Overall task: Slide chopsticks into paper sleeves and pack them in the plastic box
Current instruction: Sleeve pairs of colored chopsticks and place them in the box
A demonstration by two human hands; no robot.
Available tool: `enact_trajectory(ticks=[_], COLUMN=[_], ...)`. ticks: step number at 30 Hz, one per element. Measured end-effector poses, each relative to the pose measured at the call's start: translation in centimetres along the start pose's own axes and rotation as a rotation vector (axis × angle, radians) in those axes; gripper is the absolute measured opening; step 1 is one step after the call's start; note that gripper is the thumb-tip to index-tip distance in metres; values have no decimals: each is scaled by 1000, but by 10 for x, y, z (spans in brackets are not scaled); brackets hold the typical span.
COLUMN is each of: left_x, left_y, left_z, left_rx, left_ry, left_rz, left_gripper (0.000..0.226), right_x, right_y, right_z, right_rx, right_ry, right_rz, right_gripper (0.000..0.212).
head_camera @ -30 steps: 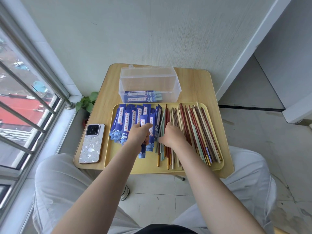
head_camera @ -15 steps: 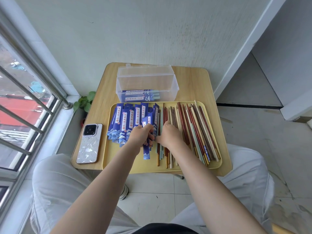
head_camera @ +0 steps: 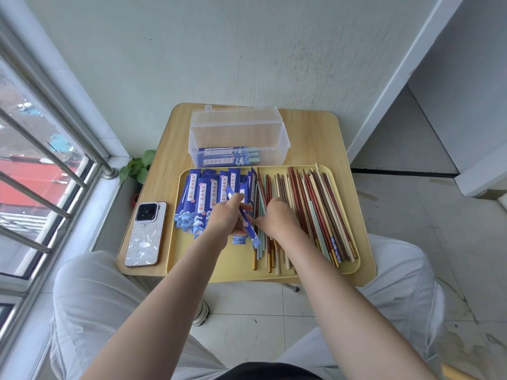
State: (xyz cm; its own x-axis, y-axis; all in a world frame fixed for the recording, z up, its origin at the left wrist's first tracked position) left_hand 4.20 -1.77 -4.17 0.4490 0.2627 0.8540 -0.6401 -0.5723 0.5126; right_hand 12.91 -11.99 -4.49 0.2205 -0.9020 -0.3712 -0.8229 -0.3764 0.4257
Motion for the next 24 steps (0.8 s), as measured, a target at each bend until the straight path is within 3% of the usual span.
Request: enact_trajectory(ticks=[3,5,8,13,15,19,24], left_x=[3,4,5,1,1,0,3], left_y=[2,3,1,-1,1,1,5], left_z=[-1,-2,-5,-10,-12,-15,-12], left_rx=[34,61,74,-73,-125,-192,-204], left_ry=[60,118,210,469,552,657,625], left_rz=[11,7,-17,-38,-19,17,44], left_gripper=[52,49,37,15,8,8,11], right_x=[5,8,13,23,26,32,39], right_y=[-1,-1,-2,-7,-10,-6,-5], right_z=[-5,-9,-15,-18,-21,-30,-32], right_rx=[-18,-21,25,111,73,-80,-171], right_ry=[-37,-74,-47,-124,-273,-639,-701], right_rz=[13,16,11,-17,-8,22,57], right_gripper=[19,11,14,13,7,32,33])
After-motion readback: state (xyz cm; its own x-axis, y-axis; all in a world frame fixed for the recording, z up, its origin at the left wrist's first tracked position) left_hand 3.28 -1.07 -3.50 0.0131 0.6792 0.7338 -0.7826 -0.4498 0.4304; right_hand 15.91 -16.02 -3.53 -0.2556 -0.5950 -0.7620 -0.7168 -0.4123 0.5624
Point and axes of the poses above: each hand's wrist, its own y-axis away from the middle knuckle, its own z-axis out of the palm, x = y × z, the point moved 2 cm from there along -y, towards the middle knuckle, and after that the axes turned 6 degrees about z, right-handed, at the moved point
